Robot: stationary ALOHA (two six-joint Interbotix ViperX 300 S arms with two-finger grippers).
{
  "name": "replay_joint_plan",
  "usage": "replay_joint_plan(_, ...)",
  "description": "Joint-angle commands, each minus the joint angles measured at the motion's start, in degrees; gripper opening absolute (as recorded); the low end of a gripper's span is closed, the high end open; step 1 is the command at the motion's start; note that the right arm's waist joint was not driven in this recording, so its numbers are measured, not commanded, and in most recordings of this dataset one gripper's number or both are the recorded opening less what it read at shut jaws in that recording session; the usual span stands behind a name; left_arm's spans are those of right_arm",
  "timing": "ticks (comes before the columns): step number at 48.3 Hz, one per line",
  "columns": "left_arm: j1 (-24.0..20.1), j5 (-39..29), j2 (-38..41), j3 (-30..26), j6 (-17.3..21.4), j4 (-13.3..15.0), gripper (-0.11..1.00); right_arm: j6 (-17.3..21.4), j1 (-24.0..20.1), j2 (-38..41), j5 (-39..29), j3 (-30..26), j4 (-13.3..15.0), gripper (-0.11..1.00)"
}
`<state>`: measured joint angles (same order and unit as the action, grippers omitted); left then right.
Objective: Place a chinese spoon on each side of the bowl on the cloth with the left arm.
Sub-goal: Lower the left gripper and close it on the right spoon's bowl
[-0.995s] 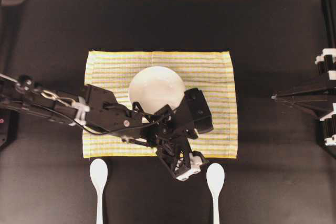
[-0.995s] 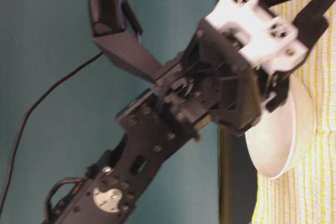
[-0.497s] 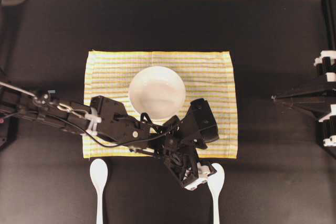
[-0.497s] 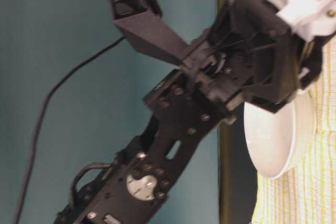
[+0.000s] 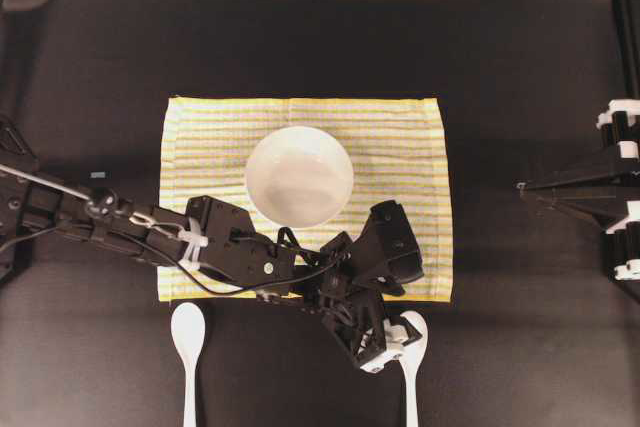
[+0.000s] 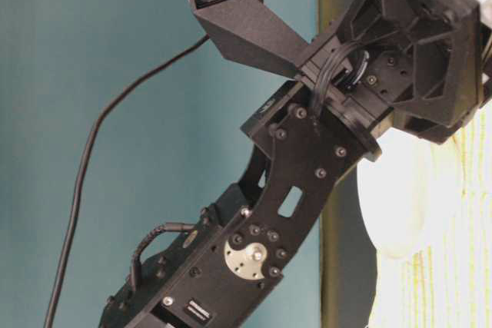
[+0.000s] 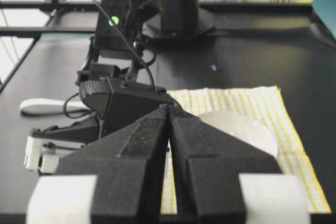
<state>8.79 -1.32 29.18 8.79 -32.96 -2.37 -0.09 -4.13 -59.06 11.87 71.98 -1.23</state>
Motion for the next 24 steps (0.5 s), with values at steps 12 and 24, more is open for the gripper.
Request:
replay_joint_plan(12,0.5,1.0,0.0,-0.8,0.0,-0.2,0.78,0.4,0.0,0.4,0.7,-0.3,-0.1,0.00)
replay_joint_plan(24,0.4,1.0,0.0,-0.9,0.3,-0.2,0.38,0.4,0.0,0.4,0.7,-0.3,-0.1,0.00)
